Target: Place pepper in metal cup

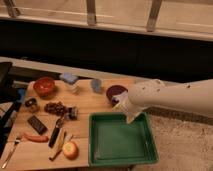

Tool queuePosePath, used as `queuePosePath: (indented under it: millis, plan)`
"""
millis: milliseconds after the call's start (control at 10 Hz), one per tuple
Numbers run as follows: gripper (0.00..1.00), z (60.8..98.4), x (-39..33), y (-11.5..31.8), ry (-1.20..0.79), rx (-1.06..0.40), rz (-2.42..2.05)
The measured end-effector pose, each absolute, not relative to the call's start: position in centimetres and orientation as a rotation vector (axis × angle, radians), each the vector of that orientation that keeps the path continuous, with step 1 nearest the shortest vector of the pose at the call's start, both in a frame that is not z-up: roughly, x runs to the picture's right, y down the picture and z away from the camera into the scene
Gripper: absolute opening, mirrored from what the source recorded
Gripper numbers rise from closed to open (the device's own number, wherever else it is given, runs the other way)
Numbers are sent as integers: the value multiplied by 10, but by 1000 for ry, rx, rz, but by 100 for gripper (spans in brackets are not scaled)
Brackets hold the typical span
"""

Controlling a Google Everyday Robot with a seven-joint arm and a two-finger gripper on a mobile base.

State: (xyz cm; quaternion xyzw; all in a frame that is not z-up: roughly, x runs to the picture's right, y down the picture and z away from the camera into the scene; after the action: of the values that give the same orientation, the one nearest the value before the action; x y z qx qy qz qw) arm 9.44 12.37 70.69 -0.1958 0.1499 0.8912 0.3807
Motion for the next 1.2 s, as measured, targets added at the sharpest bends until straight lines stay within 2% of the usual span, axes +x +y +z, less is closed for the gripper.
queuePosePath:
  millis: [700,1200]
  plan:
    - [62,705,90,124,389,-522,2236]
    - [62,708,5,118,386,-643,1866]
